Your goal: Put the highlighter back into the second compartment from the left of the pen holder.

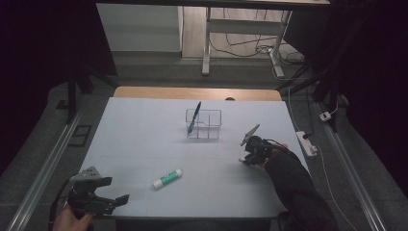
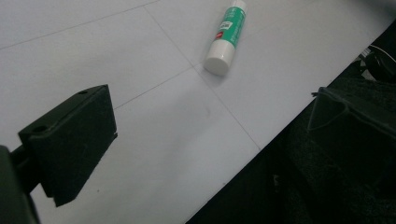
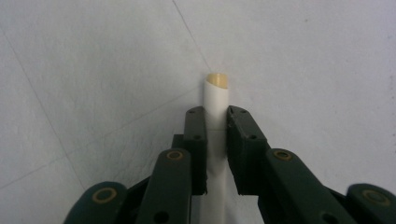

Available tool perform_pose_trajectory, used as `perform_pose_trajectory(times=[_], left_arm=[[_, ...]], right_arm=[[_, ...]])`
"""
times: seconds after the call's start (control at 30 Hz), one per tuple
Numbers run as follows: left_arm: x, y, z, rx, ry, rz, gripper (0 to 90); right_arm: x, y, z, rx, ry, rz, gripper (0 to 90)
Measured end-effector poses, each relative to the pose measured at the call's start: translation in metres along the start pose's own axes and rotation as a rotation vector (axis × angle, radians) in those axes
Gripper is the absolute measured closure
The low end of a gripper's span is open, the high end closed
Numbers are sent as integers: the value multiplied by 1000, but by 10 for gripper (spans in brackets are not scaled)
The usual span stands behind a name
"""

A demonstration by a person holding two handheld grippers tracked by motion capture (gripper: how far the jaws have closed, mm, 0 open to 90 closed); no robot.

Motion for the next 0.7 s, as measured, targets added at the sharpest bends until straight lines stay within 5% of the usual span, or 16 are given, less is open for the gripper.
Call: perform_pose_trajectory(times=[0.3,0.7], left_arm=[[0,0,0,1,-4,0,14],[0,1,0,4,-4,7,12]], right_arm=[[0,4,3,2,-73,20,791],[16,40,5,-10,-177,272,790]])
Point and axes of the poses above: each handheld gripper's, and its own axes: y roughly backward along the jaws, x roughly out of its top, z roughly to its right, the point moved 5 cm from there along -y, roughly forward along the jaws, and after that the axes turned 5 degrees about y, right-handed, at the moved point
